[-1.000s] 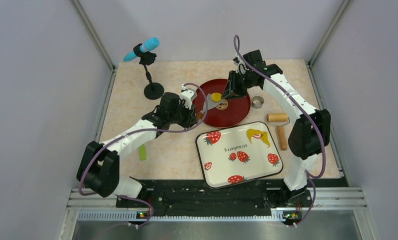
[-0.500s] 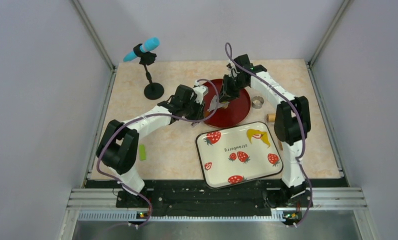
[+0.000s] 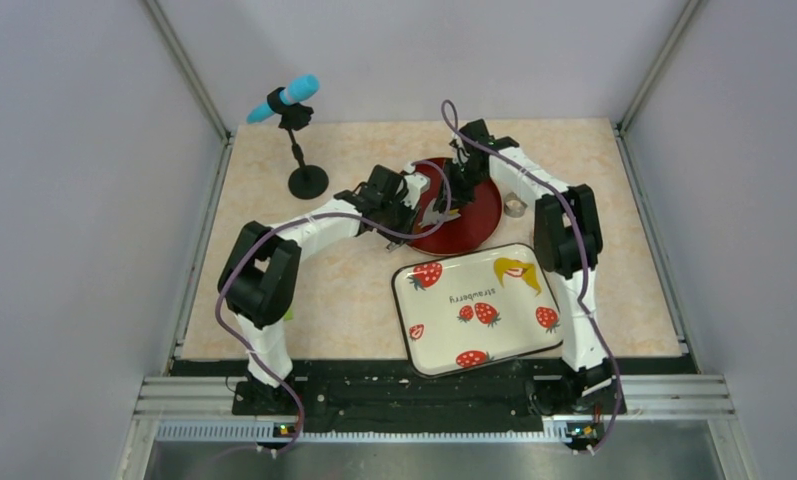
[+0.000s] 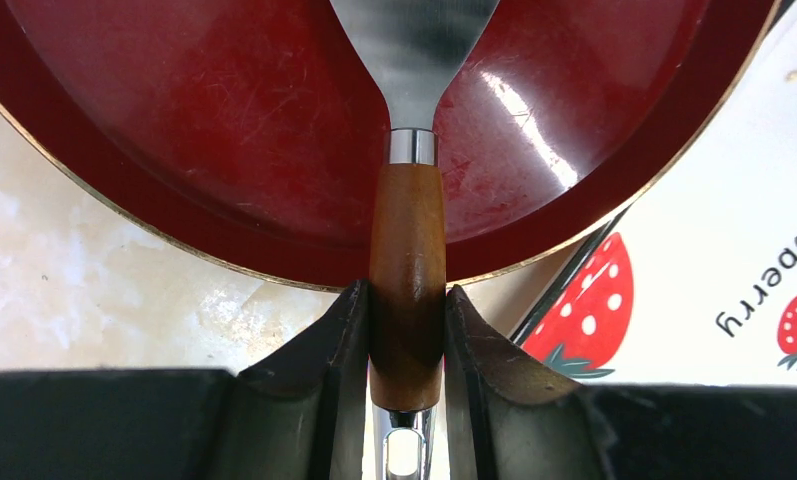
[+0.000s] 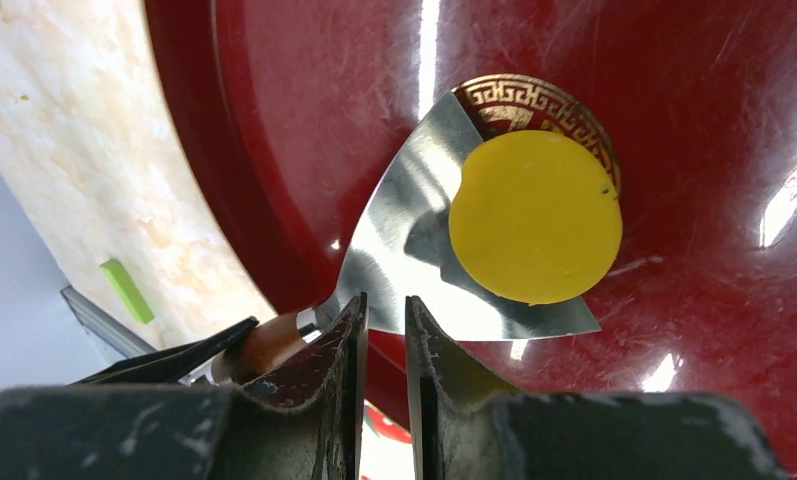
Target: Roll out the dumpling wrappers from the dough
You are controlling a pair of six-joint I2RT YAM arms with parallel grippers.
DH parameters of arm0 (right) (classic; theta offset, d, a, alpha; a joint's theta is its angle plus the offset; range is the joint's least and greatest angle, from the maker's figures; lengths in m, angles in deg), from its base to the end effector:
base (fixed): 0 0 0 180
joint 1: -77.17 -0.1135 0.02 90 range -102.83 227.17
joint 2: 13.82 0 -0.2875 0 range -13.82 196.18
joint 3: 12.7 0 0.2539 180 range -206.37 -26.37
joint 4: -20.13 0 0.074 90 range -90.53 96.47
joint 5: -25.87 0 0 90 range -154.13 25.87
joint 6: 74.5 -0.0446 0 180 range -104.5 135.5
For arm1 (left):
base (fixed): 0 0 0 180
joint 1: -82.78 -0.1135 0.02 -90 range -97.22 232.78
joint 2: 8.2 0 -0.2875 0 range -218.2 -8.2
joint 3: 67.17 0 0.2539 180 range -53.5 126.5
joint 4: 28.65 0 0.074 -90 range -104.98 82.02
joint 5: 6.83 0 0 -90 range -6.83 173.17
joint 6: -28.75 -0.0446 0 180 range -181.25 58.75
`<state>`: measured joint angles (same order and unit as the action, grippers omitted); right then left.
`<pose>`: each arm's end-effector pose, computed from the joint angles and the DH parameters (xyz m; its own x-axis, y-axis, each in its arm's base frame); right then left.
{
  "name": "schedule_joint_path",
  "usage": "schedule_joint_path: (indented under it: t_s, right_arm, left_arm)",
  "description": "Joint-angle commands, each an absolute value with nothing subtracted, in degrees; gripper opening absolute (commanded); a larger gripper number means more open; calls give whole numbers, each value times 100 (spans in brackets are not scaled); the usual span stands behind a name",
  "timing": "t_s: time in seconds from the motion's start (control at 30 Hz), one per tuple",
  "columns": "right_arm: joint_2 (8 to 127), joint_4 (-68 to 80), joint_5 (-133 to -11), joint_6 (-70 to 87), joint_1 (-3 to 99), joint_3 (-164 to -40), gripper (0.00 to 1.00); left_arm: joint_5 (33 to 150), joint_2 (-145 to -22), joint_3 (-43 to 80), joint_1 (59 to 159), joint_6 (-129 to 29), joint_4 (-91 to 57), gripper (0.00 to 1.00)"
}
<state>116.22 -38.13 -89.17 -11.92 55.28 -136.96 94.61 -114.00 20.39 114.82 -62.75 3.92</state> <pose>0.4640 0.2068 0.2052 -0.9753 0.0578 -0.2133 -0.0682 0.8393 0.5394 0.3461 -0.2270 0.2194 -0.6404 0.4310 -0.6357 0.6432 0.7533 -0.1371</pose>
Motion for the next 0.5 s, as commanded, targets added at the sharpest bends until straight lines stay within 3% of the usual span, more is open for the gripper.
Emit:
schedule_joint_path:
  t_s: [0.0, 0.47]
  right_arm:
    - [11760, -3665, -8709, -1094, 5459, -13913, 19]
    - [12051, -3609, -8424, -1141, 5371, -13939, 19]
  left_arm:
    - [9360, -11466, 2443, 11492, -6487, 528, 0]
    - [8807, -11558, 2916, 11591, -6674, 1048, 0]
